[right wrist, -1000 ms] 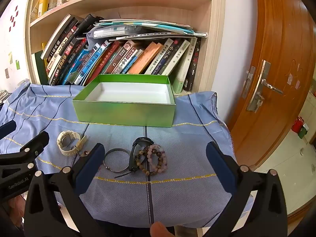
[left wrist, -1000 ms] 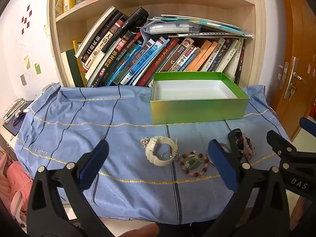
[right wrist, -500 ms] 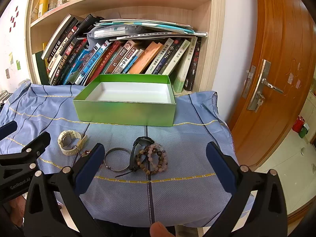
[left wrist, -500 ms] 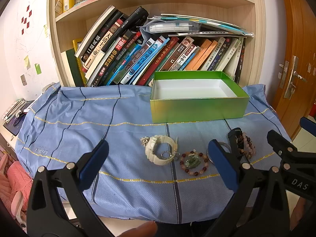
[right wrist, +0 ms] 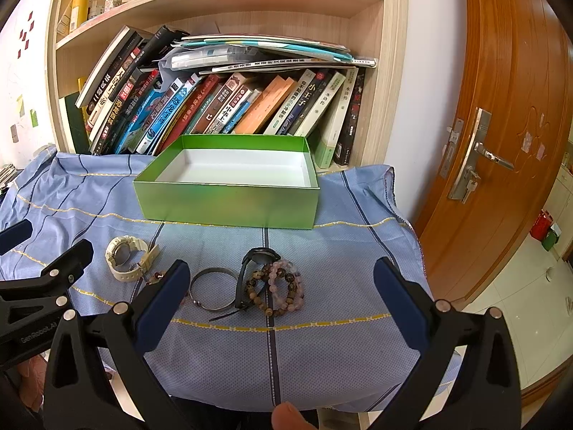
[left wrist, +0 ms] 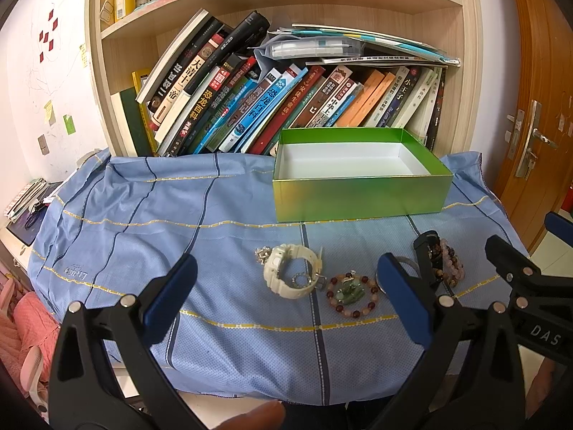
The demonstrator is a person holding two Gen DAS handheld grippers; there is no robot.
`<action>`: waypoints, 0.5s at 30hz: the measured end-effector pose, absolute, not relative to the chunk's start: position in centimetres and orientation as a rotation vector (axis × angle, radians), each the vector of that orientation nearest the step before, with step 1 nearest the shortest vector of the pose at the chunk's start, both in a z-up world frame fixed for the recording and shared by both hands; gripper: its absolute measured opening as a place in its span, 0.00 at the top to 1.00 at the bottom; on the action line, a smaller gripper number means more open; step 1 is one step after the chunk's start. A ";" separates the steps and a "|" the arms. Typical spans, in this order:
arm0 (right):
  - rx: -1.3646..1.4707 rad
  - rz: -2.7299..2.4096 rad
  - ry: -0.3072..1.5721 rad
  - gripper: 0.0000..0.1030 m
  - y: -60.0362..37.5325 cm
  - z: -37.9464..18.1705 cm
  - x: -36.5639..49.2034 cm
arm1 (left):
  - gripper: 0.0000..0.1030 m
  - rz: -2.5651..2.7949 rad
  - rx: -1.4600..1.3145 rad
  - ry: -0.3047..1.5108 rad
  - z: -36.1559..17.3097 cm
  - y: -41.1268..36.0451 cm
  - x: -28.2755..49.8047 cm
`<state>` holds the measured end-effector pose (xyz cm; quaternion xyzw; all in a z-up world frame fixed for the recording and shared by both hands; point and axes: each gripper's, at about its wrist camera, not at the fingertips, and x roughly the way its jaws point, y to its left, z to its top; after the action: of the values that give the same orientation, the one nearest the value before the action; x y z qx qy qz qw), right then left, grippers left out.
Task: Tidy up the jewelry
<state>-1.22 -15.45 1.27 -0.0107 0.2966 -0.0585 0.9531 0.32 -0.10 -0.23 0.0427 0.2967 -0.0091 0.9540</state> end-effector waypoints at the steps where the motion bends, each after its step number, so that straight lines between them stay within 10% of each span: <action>1: -0.022 -0.119 0.603 0.03 -15.4 1.3 -1.2 | 0.04 -0.018 0.087 0.603 -0.2 -0.1 0.3; 15: -0.021 -0.118 0.601 0.03 -15.4 1.3 -1.2 | 0.04 -0.018 0.089 0.604 -0.5 0.1 -0.1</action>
<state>-1.21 -15.44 1.28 -0.0105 0.2960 -0.0582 0.9534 -0.13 0.10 -0.54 0.0437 0.2975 -0.0090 0.9537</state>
